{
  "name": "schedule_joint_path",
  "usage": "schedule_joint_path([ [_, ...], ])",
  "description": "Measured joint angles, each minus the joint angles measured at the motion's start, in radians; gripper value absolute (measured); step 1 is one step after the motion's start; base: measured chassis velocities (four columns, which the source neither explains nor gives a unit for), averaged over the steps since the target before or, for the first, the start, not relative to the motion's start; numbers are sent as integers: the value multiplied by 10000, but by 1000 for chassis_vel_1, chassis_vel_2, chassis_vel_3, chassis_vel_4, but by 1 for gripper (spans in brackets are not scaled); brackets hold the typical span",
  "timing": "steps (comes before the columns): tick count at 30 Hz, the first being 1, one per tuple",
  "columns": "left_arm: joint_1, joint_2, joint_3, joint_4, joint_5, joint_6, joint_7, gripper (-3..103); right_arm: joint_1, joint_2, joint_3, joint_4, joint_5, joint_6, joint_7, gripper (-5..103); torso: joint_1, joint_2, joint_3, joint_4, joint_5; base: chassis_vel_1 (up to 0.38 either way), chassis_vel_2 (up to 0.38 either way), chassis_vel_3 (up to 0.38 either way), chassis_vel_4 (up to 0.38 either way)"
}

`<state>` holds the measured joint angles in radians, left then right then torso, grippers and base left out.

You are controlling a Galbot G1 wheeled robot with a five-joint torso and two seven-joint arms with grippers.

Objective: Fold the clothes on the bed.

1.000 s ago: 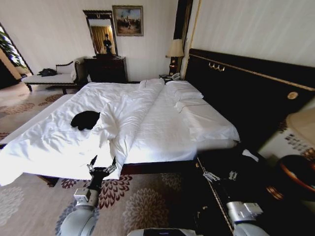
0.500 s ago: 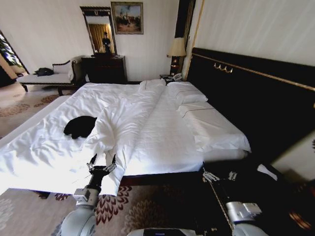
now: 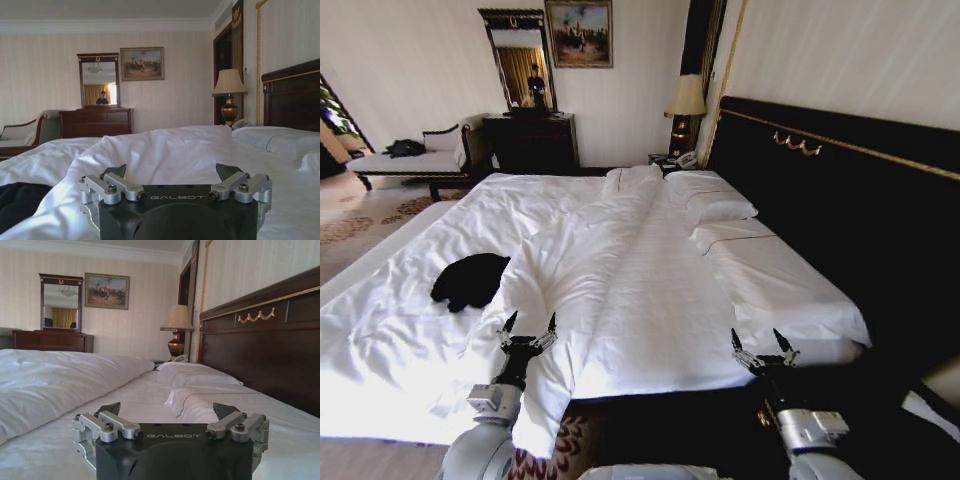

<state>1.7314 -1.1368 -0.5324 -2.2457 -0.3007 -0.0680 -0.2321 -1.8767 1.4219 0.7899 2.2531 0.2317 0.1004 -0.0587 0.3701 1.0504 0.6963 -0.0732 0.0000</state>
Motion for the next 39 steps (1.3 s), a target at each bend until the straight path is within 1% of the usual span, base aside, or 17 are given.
schedule_joint_path([
  [6, -46, 13, 24, 10, 0, -1, 0, 100, -3, -15, 19, 1, 0, -28, 5, 100, -1, 0, 0, 0, 1, -42, 156, 63, -157],
  [14, -62, -2, 36, 70, 11, -3, 0, 100, 7, -13, 7, 7, -24, -99, 41, 100, -1, 1, 0, 1, 1, 53, 197, -54, -213],
  [25, 19, -37, 53, -66, 173, -83, 26, 100, 38, -22, 0, -4, -27, -138, 56, 100, -2, 1, -1, 0, -1, 184, 275, -172, -273],
  [28, 166, -37, -125, -422, 578, -237, 142, 100, 57, -22, -36, -13, -30, -166, 62, 100, -1, 1, -1, 1, -1, 224, 289, -201, -266],
  [33, 437, -19, -190, -926, 534, -255, 182, 100, 58, -29, -55, -20, -32, -193, 64, 100, -1, 2, -2, 0, -1, 210, 272, -195, -277],
  [36, 557, -16, -186, -1023, 451, -255, 203, 100, 66, -32, -57, -20, -30, -203, 64, 100, -1, 1, -1, 2, 0, 218, 269, -190, -269],
  [39, 544, -65, -212, -966, 398, -257, 207, 100, 67, -32, -56, -21, -29, -212, 66, 100, -2, 2, -2, 0, 1, 202, 281, -185, -286],
])
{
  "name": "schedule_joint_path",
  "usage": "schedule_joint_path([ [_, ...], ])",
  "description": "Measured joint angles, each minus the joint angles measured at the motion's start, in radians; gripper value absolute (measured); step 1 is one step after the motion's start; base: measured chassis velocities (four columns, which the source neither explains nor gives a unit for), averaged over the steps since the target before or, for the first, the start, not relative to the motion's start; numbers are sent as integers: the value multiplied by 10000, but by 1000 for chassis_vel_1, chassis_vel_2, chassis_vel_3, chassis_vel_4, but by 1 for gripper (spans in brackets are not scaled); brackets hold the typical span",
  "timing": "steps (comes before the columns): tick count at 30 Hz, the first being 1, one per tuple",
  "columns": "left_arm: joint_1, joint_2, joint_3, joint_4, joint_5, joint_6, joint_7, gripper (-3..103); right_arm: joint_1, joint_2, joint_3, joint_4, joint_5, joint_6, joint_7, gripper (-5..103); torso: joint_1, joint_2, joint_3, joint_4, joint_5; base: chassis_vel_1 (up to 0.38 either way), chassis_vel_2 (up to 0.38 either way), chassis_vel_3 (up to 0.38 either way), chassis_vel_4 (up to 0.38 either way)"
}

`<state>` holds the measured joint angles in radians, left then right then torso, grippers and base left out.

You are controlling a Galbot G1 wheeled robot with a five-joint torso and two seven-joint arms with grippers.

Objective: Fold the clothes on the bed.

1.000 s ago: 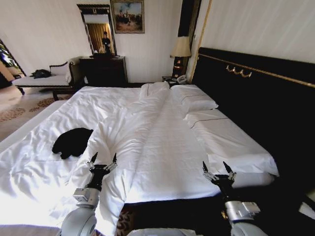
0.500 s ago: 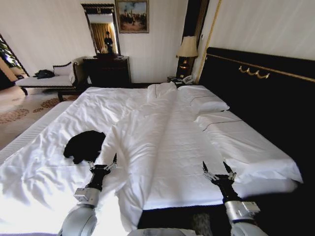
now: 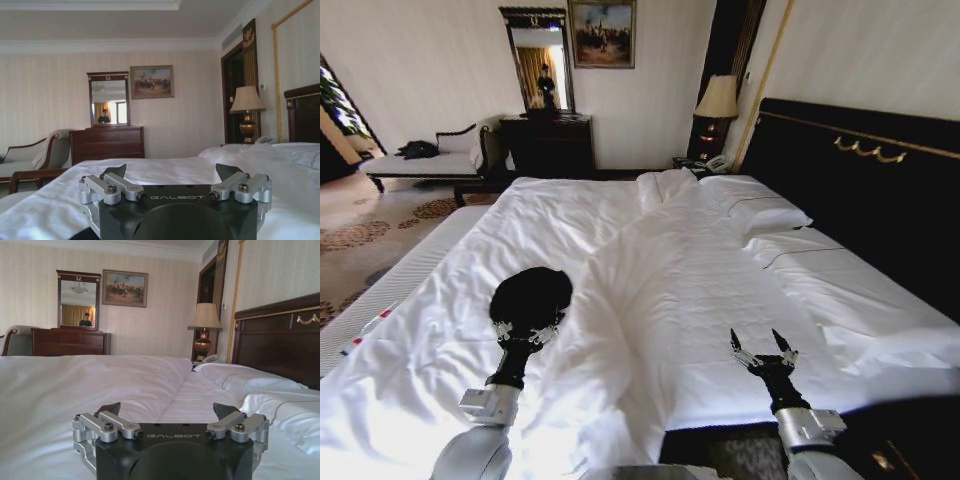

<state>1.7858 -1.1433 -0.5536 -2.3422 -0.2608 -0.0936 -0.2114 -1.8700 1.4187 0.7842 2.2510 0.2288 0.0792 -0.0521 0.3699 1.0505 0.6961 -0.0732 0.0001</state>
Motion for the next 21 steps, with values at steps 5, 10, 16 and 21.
schedule_joint_path([
  [5, -67, -51, -115, 62, -228, 3, -5, 100, -8, 0, 4, 15, 1, -6, 1, 100, 0, -1, 1, 0, 0, 198, 272, -182, -272],
  [10, -66, -37, -155, 88, -281, 16, -9, 100, -8, 0, 12, 25, 7, -7, 5, 100, 0, 0, 1, 0, 0, 217, 269, -200, -255],
  [16, 64, -38, -70, 90, -243, 17, -11, 100, -25, 23, -5, 46, 7, -16, 10, 100, 0, 0, 0, 0, -3, 217, 270, -225, -271],
  [21, 44, 32, -45, 92, -225, 17, -21, 100, -17, 39, -59, 65, 5, -48, 23, 100, 0, 0, 0, 0, 0, 241, 285, -235, -279],
])
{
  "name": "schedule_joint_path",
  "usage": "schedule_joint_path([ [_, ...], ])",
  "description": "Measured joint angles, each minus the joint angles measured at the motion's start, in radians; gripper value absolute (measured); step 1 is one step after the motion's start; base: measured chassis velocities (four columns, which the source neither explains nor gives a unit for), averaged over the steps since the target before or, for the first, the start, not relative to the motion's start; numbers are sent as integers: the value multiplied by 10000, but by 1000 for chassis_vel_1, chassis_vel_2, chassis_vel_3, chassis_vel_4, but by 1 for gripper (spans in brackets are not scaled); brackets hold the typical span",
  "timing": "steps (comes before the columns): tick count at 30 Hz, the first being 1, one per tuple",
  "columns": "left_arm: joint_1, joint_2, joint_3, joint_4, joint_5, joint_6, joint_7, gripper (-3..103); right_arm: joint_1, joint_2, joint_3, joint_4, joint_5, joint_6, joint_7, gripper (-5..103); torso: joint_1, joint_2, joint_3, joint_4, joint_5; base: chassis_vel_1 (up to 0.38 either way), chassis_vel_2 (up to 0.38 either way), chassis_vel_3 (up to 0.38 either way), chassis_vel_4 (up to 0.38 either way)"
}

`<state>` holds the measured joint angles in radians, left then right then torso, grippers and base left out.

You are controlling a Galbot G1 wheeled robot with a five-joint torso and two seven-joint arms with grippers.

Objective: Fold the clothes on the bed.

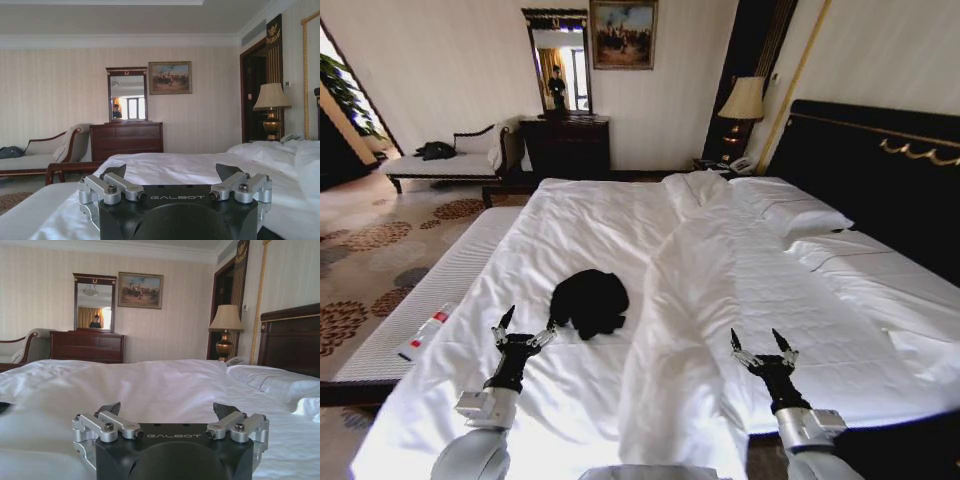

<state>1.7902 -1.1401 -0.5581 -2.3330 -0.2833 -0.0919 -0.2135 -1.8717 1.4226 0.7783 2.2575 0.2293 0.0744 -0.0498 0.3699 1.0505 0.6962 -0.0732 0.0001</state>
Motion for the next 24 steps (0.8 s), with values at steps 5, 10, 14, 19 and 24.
schedule_joint_path([
  [5, -2, -8, -5, 58, 7, 0, -24, 100, -47, -7, -18, 99, 85, -10, 12, 100, 0, -1, 0, 1, -1, 204, 275, -215, -271],
  [10, 5, -67, 29, 145, 57, 0, -48, 100, -299, -73, -12, 513, 645, -309, 116, 100, 2, 0, 0, 0, -3, 128, 189, -123, -200],
  [14, 51, -121, 46, 195, 92, -4, -63, 100, -709, -214, 127, 1353, 1417, -1025, 247, 100, 2, 0, 1, 1, -4, 13, 27, -20, -12],
  [19, 72, -159, 49, 270, 95, -44, -49, 100, -1125, -541, 480, 2287, 1714, -2242, 493, 100, 0, 0, 1, -1, 4, -10, -14, 5, 7],
  [24, 61, -235, 81, 366, 98, -98, -47, 100, -1266, -944, 707, 2450, 2091, -3348, 719, 100, 1, -1, 1, 1, -1, -10, -14, 2, 4],
])
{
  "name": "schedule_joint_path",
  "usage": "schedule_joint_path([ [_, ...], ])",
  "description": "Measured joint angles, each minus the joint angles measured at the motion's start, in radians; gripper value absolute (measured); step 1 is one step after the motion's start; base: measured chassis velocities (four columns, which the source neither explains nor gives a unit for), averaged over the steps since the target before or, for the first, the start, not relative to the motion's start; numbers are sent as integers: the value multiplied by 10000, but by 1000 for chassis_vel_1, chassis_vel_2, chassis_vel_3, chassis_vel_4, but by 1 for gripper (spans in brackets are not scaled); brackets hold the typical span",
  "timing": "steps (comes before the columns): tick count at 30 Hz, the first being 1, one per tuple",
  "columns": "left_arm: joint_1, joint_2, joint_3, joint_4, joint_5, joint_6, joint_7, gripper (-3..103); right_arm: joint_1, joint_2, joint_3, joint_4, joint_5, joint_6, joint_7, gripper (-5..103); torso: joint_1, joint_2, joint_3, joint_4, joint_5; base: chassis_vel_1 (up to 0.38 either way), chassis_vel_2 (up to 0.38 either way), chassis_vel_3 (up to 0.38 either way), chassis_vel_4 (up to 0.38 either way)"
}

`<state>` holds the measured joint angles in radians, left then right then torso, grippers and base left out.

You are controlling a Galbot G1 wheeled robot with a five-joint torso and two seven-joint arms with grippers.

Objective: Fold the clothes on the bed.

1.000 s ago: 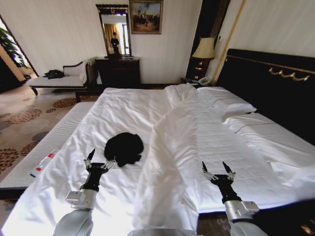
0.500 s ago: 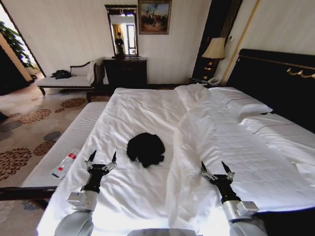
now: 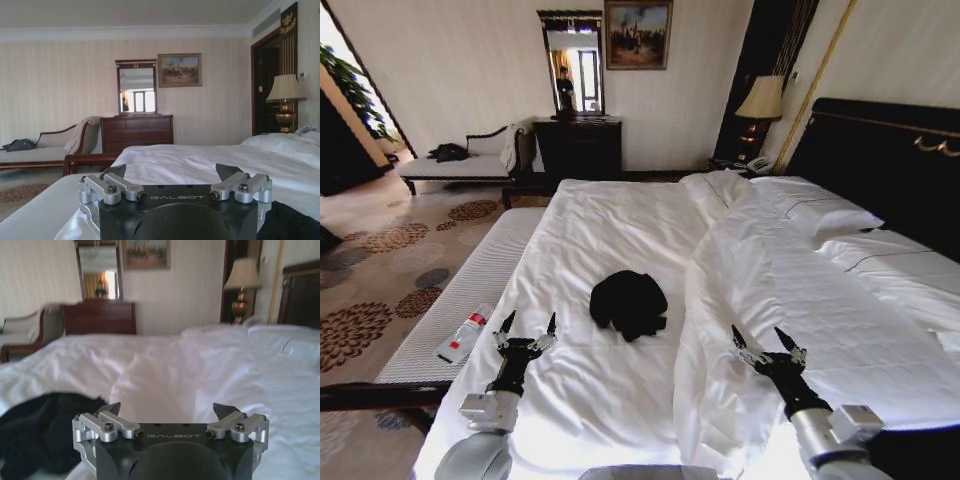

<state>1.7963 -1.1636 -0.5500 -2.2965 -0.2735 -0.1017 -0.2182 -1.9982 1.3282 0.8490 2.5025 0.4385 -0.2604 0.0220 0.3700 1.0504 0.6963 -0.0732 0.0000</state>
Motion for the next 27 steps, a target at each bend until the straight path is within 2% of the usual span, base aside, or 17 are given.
schedule_joint_path([
  [6, 66, -55, 64, 157, 135, -126, 32, 100, -168, -269, -63, 27, 763, -1142, 73, 100, -1, 1, -1, -1, 2, 0, 0, 0, 0],
  [8, 60, -59, 59, 231, 136, -167, 42, 100, -142, -306, -142, 27, 794, -1326, 104, 100, -1, 1, -1, -1, 3, 0, 0, 0, 0],
  [20, -399, -233, 419, 597, 197, -211, 50, 100, -240, -633, -612, -173, 379, -1704, 102, 100, 0, 1, -1, -1, 0, 0, 0, 0, 0],
  [25, -543, -227, 442, 636, 169, -180, 28, 100, -246, -784, -681, -461, -328, -1747, 47, 101, 0, 0, -1, -1, 0, 0, 0, 0, 0],
  [27, -543, -244, 485, 646, 178, -172, 22, 100, -223, -876, -671, -563, -537, -1731, 41, 93, 0, 1, -1, -1, 0, 0, 0, 0, 0],
])
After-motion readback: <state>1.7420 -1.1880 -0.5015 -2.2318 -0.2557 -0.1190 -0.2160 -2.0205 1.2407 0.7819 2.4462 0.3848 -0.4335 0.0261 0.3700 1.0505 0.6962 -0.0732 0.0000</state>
